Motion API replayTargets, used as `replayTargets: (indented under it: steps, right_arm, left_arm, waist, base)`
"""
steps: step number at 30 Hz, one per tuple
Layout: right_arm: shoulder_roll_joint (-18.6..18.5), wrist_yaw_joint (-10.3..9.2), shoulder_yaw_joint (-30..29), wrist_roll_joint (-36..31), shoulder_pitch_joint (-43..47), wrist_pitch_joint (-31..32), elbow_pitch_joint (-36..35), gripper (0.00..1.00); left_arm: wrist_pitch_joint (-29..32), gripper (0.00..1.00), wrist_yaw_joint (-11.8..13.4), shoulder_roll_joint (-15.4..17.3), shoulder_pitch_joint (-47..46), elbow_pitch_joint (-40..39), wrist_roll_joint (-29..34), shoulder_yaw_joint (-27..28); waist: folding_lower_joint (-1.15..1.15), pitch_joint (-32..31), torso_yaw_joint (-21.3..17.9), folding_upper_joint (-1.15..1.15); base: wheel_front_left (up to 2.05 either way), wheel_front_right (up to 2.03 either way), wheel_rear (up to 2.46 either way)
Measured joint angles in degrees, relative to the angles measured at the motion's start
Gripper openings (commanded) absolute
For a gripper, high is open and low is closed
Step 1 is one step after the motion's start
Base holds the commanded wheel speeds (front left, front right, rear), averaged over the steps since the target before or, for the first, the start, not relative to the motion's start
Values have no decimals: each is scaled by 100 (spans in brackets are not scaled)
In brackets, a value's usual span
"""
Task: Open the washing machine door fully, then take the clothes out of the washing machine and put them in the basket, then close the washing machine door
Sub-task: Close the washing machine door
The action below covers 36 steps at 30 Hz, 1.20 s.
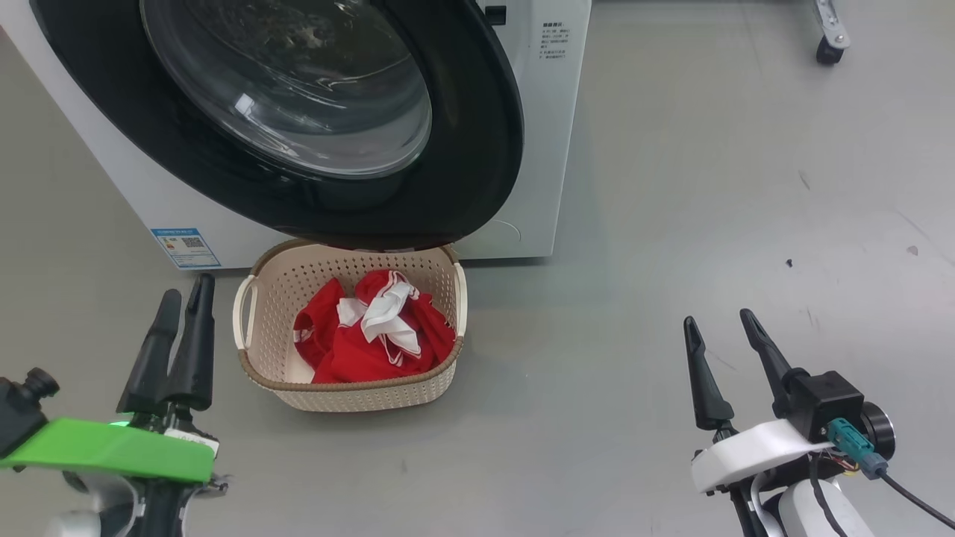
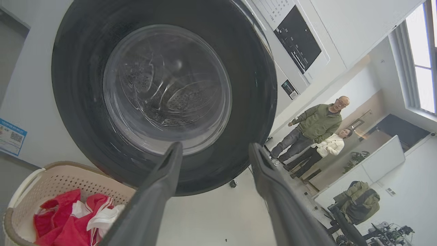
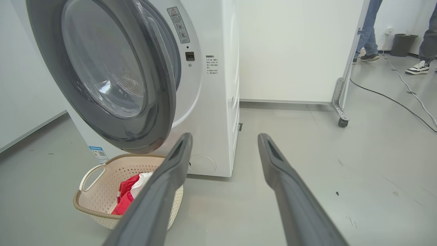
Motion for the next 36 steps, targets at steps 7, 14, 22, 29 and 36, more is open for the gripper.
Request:
replayTargets:
  steps: [7,14,22,29,36]
  right_arm:
    - [1,-2,-18,-4,184,0,-7,100]
    - [3,-52,-13,-51,358,0,-68,100]
    - [9,-93,1,-51,651,1,-11,100]
    - [16,-94,32,-52,818,1,-7,100]
    - [19,-102,37,-53,835,1,-8,100]
  left_arm:
    - [-602,100,0,509,231,4,1827,-185]
    - [-826,100,377,666,563,121,2875,-411]
    - [-1011,100,912,625,1006,487,3600,-727]
    - [-1132,100,1111,441,1135,632,3777,-947]
    - [-1206,100,1187,343,1182,778,3893,-945]
  waist:
    - [0,-273,-15,0]
    - [0,-416,-10,0]
    - [0,-555,-22,0]
    - [0,-594,-47,0]
    - [0,-615,-69,0]
  base:
    - [0,0,0]
    - [0,0,0]
    - [0,0,0]
    - [0,0,0]
    - [0,0,0]
